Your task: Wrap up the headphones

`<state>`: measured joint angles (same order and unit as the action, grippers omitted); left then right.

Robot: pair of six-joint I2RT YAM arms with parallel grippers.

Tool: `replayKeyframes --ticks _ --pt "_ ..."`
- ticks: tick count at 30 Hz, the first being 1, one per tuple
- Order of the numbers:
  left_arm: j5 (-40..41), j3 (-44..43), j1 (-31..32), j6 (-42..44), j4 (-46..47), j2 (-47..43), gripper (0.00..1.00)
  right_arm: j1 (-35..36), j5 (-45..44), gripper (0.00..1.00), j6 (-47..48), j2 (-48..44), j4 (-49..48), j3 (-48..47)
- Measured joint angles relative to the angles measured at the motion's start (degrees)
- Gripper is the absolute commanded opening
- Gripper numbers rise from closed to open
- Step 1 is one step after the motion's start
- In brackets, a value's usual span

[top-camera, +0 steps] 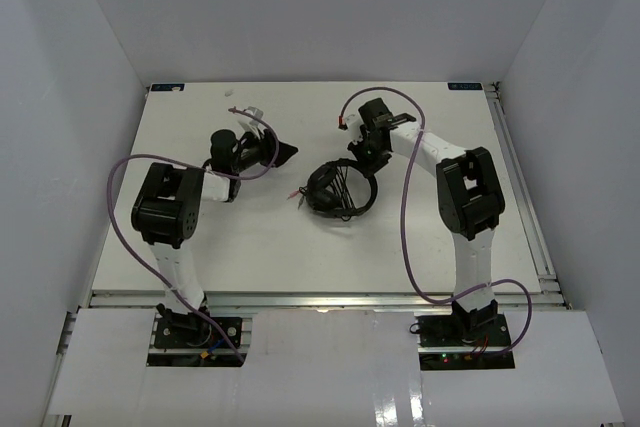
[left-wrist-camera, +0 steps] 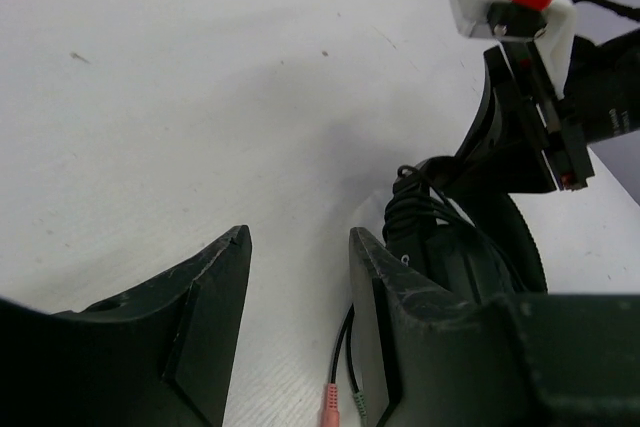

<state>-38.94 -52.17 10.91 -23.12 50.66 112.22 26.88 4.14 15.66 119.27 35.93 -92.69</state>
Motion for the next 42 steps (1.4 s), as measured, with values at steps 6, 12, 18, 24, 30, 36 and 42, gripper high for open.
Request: replayKeyframes --ticks 6,12,18,24,30,36,42 --pt "3.6 -0.6 -1.4 2.5 -7.9 -8.7 0.62 2.0 -2.2 0.47 0.7 0.0 0.1 -1.0" --pt "6.0 6.0 -1.8 2.8 -11.7 -23.2 0.75 3.0 -2.6 0.97 2.1 -0.4 0.3 -1.0" --pt "7.7 15.9 -1.8 2.2 -17.5 -40.5 0.86 2.4 -4.4 0.94 2.6 -4.9 0.5 0.6" --pt "9.8 19.2 -1.9 2.8 -28.7 -57.8 0.91 -0.4 -5.4 0.91 3.1 -17.0 -0.3 4.5" --pt "7.5 19.2 -2.1 1.4 -41.0 -71.4 0.98 -2.7 -3.9 0.90 4.0 -39.0 -8.0 19.1" --pt "5.7 19.9 -2.2 -1.6 -51.3 -84.1 0.98 -2.8 -5.7 0.90 0.7 -54.1 -14.4 30.5" --pt "5.5 21.5 -2.2 -3.3 -56.4 -91.1 0.98 -2.8 -8.6 0.90 -2.9 -60.4 -17.2 35.7"
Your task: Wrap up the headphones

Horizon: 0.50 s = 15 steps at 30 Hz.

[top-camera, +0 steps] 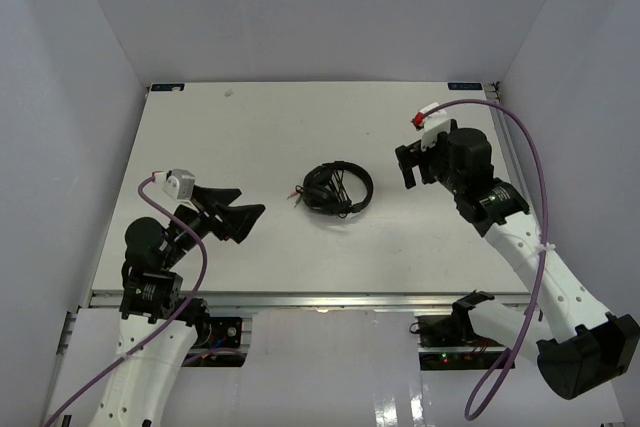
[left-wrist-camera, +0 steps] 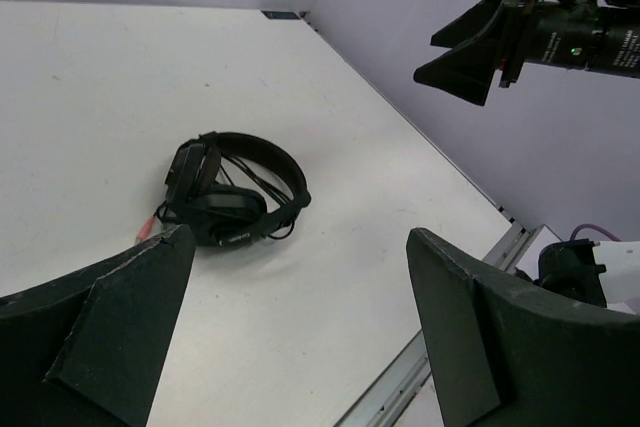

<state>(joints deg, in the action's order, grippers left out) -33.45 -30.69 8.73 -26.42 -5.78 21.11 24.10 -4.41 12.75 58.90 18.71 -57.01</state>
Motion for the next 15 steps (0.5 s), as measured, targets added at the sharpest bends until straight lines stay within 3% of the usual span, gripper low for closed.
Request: replayKeyframes --ticks 15 --pt "0.0 3.1 0.0 -1.7 -4.4 -1.0 0.98 -0.9 -4.7 0.90 -2.4 -9.4 -5.7 9.7"
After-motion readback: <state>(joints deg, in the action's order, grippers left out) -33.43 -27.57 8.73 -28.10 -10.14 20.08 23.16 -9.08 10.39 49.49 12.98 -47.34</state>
